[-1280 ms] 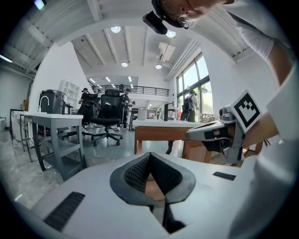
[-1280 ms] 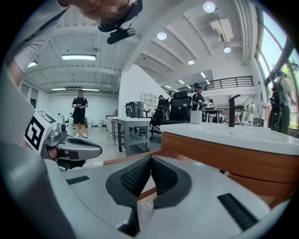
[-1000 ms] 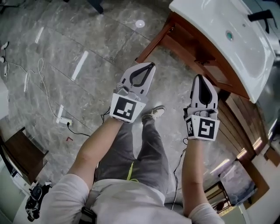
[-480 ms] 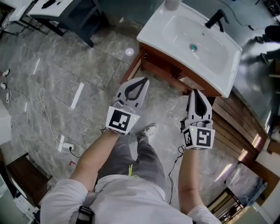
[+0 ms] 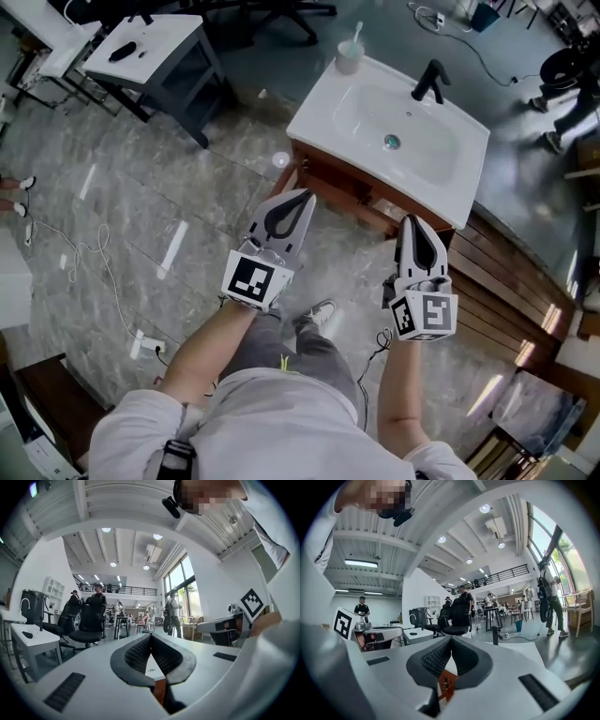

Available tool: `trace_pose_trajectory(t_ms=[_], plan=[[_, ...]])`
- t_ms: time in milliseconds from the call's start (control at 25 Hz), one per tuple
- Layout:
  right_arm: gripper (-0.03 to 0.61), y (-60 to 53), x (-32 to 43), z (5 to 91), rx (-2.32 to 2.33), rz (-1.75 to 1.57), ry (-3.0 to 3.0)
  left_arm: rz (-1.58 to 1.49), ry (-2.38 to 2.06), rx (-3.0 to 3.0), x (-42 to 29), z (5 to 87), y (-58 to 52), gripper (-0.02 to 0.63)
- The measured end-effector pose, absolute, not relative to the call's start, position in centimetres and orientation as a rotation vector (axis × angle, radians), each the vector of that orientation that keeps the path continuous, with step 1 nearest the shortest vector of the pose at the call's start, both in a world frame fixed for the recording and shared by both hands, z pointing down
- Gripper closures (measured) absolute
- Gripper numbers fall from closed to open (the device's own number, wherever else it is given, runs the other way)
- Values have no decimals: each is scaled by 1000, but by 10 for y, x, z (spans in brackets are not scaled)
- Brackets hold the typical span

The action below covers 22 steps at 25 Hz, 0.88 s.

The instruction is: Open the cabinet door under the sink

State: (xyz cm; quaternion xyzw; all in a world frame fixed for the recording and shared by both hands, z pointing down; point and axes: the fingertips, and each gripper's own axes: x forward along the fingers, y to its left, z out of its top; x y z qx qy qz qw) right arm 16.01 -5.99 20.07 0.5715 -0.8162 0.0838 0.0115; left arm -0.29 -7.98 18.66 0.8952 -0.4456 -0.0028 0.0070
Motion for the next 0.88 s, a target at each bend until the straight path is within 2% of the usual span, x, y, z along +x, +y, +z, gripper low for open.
trace_pose_trajectory(t_ms=[440,880], plan=[[548,-42,213,124,1856,155,-2530,-72,-1441,2841,-9,96,-67,595],[548,-25,252,84,1961,77,-2470,-142,-1413,2888,-21,44,-53,595]])
